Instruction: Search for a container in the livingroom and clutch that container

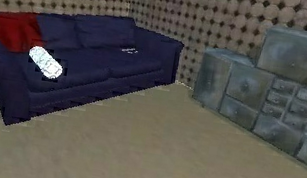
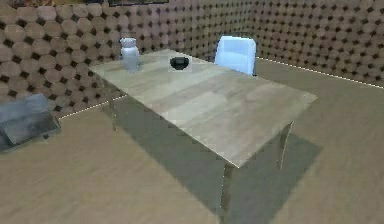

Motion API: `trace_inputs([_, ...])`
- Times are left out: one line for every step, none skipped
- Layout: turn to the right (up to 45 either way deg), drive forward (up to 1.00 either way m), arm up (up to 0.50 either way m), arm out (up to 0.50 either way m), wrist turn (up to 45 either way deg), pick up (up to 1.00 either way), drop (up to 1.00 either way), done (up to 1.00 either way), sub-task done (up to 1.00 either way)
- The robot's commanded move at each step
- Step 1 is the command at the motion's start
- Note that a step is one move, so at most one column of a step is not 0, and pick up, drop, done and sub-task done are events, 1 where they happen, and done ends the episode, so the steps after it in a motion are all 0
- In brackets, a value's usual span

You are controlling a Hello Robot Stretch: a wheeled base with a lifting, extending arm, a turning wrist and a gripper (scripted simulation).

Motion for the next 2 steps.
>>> trace_inputs([45.0, 0.00, 0.00, 0.00, 0.0, 0.00, 0.00, 0.00, 0.00])
trace_inputs([0.0, 0.90, 0.00, 0.00, 0.0, 0.00, 0.00, 0.00, 0.00])
